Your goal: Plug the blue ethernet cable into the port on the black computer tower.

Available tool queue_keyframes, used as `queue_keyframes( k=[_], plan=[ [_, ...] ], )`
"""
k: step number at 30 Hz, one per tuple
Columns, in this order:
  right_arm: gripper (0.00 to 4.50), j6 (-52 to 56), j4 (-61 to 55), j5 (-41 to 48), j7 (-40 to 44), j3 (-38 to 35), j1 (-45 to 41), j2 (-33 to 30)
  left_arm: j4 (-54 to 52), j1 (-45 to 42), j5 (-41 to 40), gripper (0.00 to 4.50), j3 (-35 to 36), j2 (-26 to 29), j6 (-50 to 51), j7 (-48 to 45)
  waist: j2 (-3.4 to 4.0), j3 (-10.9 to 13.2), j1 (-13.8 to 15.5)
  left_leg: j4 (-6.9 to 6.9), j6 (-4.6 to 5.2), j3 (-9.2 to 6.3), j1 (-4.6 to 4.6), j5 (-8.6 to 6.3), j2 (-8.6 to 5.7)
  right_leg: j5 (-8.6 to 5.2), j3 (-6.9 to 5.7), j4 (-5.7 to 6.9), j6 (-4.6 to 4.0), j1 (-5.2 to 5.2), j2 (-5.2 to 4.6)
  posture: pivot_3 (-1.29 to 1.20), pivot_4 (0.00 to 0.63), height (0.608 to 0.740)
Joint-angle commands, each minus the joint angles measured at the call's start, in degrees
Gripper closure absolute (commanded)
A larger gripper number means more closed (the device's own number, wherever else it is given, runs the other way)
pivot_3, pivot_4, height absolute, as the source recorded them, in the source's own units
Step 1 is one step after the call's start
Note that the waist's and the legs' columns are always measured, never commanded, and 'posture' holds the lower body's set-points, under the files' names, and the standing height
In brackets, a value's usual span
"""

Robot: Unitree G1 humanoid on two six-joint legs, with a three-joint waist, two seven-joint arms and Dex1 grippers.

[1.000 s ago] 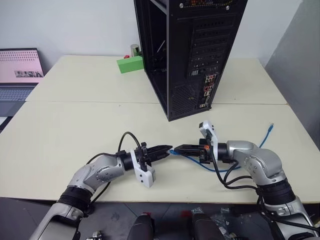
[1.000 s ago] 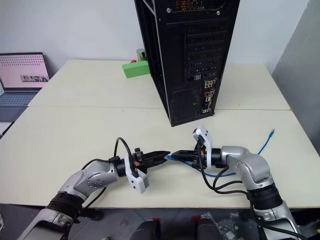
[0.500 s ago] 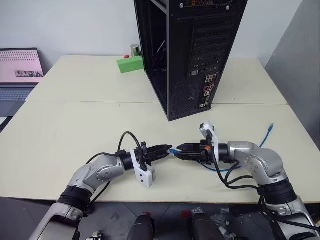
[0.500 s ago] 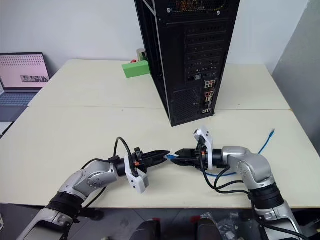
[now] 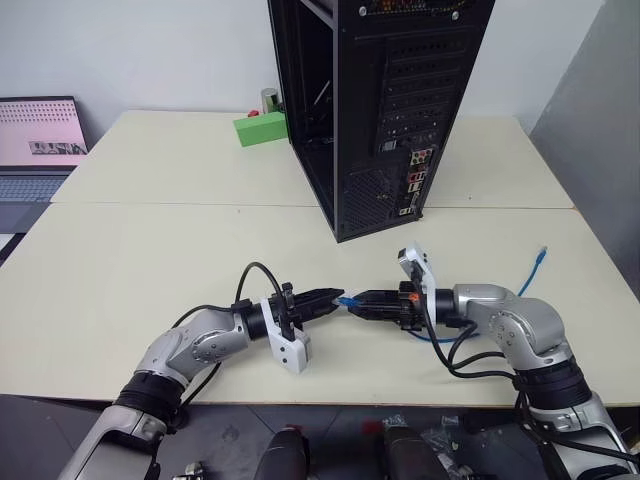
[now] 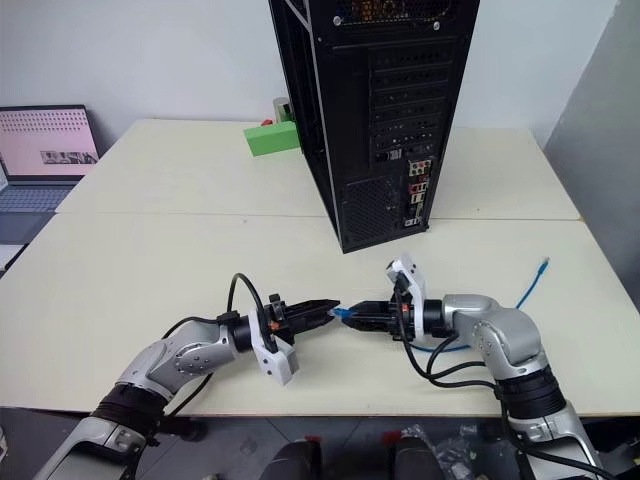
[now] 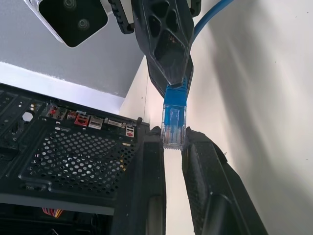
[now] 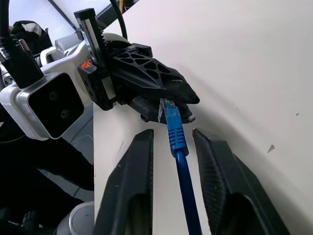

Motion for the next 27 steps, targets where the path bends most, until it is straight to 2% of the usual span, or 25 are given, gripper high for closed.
queue_keyframes(
  k=[1, 3, 8, 10, 11, 17, 21, 25, 27],
  plan=[
    [4.23, -0.1, -0.4, 1.4, 0.0, -1.3, -0.4, 0.0, -2.2, -0.1, -0.6, 4.25, 0.2, 0.3, -0.2, 1.1, 0.00, 0.0, 0.0, 0.00, 0.00, 0.00, 0.00, 0.00, 0.00, 0.00, 0.00, 0.00, 0.00, 0.00, 0.00, 0.00, 0.150, 0.740],
    [4.47, -0.2, -0.2, 1.2, -0.1, -1.2, -0.5, 0.0, -2.3, 0.0, -0.5, 4.25, 0.3, 0.3, -0.1, 1.1, 0.00, 0.0, 0.0, 0.00, 0.00, 0.00, 0.00, 0.00, 0.00, 0.00, 0.00, 0.00, 0.00, 0.00, 0.00, 0.00, 0.150, 0.740],
    [4.50, 0.0, 0.7, 1.1, -0.1, -1.3, -1.2, 0.0, -2.5, 0.4, -1.7, 4.25, -0.1, 0.2, -0.5, 0.6, 0.00, 0.0, 0.0, 0.00, 0.00, 0.00, 0.00, 0.00, 0.00, 0.00, 0.00, 0.00, 0.00, 0.00, 0.00, 0.00, 0.150, 0.740],
    [4.50, 0.0, 0.9, 0.9, 0.2, -1.1, -1.4, -0.3, -2.9, 0.6, -2.3, 3.55, 0.0, 0.2, -0.2, 0.4, 0.00, 0.0, 0.0, 0.00, 0.00, 0.00, 0.00, 0.00, 0.00, 0.00, 0.00, 0.00, 0.00, 0.00, 0.00, 0.00, 0.150, 0.740],
    [4.50, 0.0, 1.0, 0.9, 0.3, -1.1, -1.5, -0.4, -3.1, 0.5, -2.3, 3.49, 0.1, 0.3, -0.1, 0.3, 0.00, 0.0, 0.0, 0.00, 0.00, 0.00, 0.00, 0.00, 0.00, 0.00, 0.00, 0.00, 0.00, 0.00, 0.00, 0.00, 0.150, 0.740],
    [4.50, -0.5, 1.2, 0.7, 0.9, -1.3, -1.7, -1.6, -2.9, 2.0, -5.8, 2.34, -0.1, 1.4, 2.1, -2.5, 0.00, 0.0, 0.0, 0.00, 0.00, 0.00, 0.00, 0.00, 0.00, 0.00, 0.00, 0.01, 0.00, 0.00, 0.00, 0.00, 0.150, 0.740],
    [4.50, -3.2, 0.4, 0.0, -1.1, -4.5, -1.0, -2.6, -4.3, 5.7, -22.4, 1.62, -0.3, 0.2, 16.0, -12.8, 0.02, 0.0, -0.1, 0.00, 0.00, 0.01, 0.00, 0.00, 0.00, 0.00, 0.01, 0.00, 0.00, 0.00, 0.00, 0.00, 0.150, 0.740],
    [4.50, -8.2, 0.6, -2.9, -7.6, -9.7, -0.5, -2.2, -14.7, 7.5, -35.1, 0.90, 2.2, -4.2, 36.1, -16.6, 0.01, 0.0, 0.0, 0.00, 0.00, -0.02, -0.02, 0.00, 0.01, 0.00, -0.02, 0.01, 0.00, -0.01, 0.00, 0.00, 0.150, 0.740],
    [4.50, -11.0, 0.8, -5.4, -12.5, -11.8, -0.3, -1.4, -20.3, 7.4, -39.1, 0.90, 2.7, -6.6, 46.1, -16.6, -0.01, 0.0, 0.2, 0.02, 0.00, -0.04, -0.06, 0.00, 0.00, 0.00, -0.04, 0.01, 0.00, 0.00, -0.01, 0.00, 0.150, 0.740]
  ],
)
